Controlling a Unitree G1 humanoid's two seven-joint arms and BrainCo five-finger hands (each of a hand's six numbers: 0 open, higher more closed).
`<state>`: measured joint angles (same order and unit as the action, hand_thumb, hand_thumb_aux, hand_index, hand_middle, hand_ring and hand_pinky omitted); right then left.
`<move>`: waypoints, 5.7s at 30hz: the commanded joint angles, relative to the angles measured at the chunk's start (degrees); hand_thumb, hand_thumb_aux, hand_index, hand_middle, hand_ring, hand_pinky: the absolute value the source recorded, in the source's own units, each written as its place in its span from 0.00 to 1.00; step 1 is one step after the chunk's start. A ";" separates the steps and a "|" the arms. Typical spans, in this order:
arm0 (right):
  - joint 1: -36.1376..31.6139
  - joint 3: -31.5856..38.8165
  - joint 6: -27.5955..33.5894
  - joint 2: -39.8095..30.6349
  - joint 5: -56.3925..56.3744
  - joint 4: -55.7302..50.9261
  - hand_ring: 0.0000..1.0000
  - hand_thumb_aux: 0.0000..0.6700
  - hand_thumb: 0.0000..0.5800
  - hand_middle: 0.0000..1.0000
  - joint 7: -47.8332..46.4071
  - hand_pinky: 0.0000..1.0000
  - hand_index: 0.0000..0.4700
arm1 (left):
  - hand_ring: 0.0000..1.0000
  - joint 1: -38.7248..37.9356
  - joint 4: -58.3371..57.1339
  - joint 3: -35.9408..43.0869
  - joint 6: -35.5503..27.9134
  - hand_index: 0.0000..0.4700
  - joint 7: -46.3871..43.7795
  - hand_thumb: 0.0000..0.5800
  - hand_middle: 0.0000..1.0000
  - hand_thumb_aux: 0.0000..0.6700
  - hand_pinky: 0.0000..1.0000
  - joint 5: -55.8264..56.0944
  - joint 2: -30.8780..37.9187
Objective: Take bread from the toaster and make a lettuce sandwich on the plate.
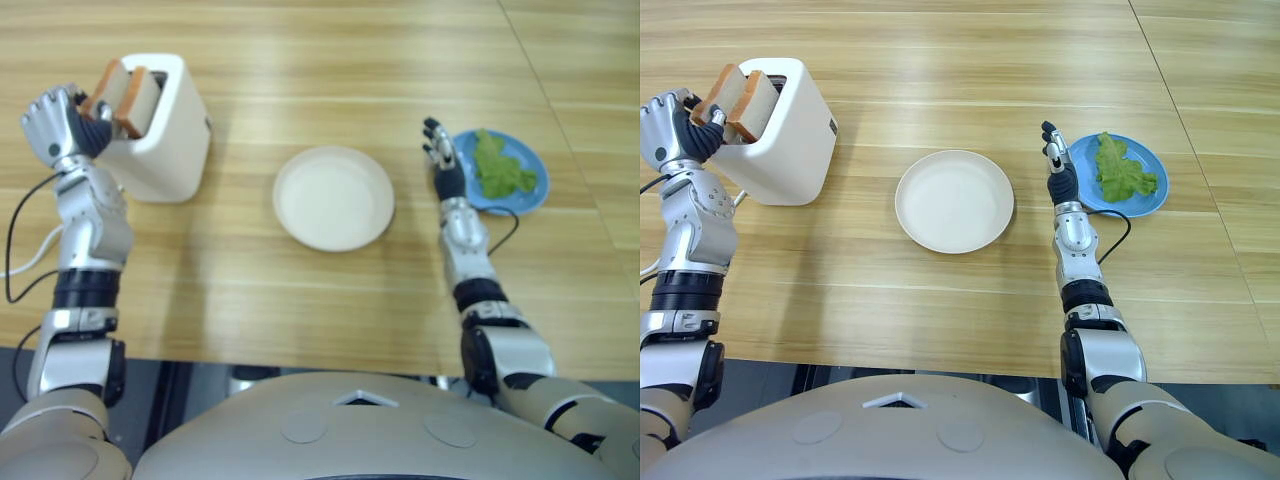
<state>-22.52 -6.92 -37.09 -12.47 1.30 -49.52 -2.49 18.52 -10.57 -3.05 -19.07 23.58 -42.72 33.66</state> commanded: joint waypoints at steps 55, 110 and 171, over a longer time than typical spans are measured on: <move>4.59 2.26 -1.93 -8.88 15.69 17.18 0.00 0.00 0.00 0.00 8.56 0.00 0.00 | 0.00 8.40 -20.32 18.23 38.46 0.00 -19.59 0.00 0.00 0.00 0.00 19.07 -22.49; -16.78 45.32 21.22 -36.04 60.25 -26.65 0.29 1.00 1.00 0.29 29.19 0.29 0.98 | 0.00 1.68 -6.89 15.75 32.92 0.00 -19.25 0.00 0.00 0.00 0.00 18.96 -21.95; -8.31 40.95 14.54 -15.73 57.27 13.00 1.00 1.00 1.00 1.00 29.90 1.00 0.98 | 0.00 5.51 -18.83 8.54 38.13 0.00 -13.22 0.00 0.00 0.00 0.00 24.46 -24.56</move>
<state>-31.97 33.62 -22.03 -27.97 58.80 -36.95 27.89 23.90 -28.61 5.09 19.01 10.18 -17.94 8.90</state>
